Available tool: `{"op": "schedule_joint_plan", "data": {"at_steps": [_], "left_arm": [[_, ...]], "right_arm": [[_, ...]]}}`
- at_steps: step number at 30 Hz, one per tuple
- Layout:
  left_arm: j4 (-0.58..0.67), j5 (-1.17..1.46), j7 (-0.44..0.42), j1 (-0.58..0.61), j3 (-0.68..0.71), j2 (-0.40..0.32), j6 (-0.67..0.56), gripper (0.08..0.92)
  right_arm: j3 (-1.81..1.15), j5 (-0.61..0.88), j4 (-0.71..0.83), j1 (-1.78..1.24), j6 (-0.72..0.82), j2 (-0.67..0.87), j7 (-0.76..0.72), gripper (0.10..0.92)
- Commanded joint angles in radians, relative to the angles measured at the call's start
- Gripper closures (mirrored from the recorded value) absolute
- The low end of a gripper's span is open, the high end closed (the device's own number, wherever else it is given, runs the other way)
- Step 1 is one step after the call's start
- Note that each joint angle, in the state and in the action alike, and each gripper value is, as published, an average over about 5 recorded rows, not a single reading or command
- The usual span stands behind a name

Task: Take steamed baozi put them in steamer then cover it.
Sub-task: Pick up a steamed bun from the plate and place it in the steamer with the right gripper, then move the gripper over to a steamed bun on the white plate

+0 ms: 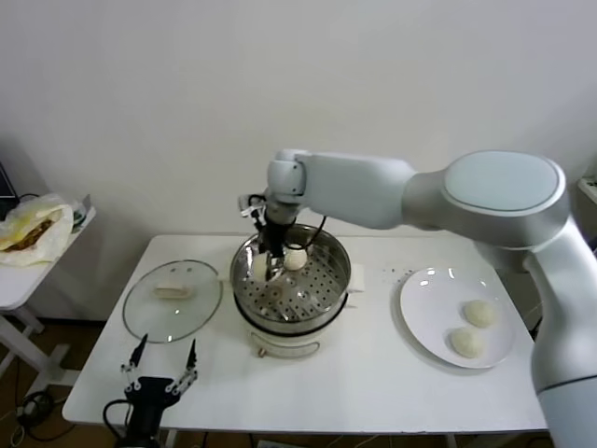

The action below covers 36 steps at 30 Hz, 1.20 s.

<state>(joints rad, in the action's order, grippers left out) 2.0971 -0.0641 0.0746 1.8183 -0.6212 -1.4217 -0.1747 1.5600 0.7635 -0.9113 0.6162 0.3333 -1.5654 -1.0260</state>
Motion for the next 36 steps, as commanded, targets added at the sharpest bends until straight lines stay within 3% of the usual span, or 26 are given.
{"op": "schedule_joint_plan", "data": {"at_steps": [1,7,14,19,27,36], "left_arm": [[-0.003,0.004,-0.001,0.003,-0.003,0.002,-0.001,0.177],[-0.009,0.005,-0.002,0.000,-0.003,0.003,-0.003,0.177],[-0.011,0.004,-0.001,-0.002,-0.001,0.002,-0.002,0.177],[-0.011,0.004,0.000,0.002,-0.003,0.004,-0.005,0.177],[-0.015,0.001,0.001,0.000,-0.001,0.005,-0.002,0.177],[-0.021,-0.003,-0.015,-0.015,-0.009,0.007,0.011,0.177]], "right_arm": [[0.013,-0.014,0.032,-0.047,0.001,-0.068,0.002,0.381],[0.017,-0.044,0.043,-0.058,-0.004,-0.065,-0.001,0.370],[0.004,-0.059,0.040,-0.053,-0.001,-0.052,-0.002,0.228],[-0.015,-0.059,-0.017,0.002,-0.003,0.030,-0.012,0.203],[-0.019,-0.063,-0.211,0.181,-0.033,0.289,-0.041,0.203],[0.012,-0.187,-0.486,0.273,-0.053,0.716,-0.072,0.203]]}}
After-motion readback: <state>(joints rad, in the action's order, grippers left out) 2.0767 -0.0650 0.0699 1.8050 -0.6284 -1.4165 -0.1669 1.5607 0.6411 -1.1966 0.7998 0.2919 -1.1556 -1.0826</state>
